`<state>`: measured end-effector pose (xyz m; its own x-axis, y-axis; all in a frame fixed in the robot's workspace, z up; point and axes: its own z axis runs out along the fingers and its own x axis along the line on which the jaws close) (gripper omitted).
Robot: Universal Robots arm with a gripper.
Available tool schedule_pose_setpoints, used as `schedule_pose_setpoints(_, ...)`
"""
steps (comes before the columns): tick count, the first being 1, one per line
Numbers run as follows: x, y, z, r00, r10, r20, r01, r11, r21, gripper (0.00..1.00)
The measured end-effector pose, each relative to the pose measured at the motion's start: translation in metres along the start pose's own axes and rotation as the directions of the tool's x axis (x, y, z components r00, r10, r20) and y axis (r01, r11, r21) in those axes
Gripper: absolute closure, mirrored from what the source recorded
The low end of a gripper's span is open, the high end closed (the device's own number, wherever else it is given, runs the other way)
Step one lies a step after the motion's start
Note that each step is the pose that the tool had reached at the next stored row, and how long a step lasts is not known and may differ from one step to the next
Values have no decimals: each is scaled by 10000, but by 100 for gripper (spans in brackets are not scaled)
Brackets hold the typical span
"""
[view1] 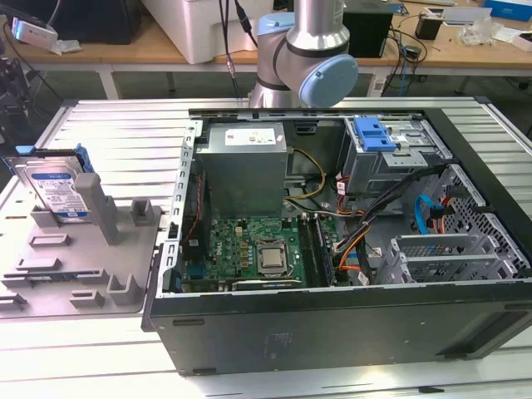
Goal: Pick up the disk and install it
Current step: 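Pick up the disk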
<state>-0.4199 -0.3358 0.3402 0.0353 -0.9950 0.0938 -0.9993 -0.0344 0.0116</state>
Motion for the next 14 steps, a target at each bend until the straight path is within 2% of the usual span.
schedule_pose_setpoints(14, -11, 4, 115, 9998, 196, 2, -196, 9998, -12, 40)
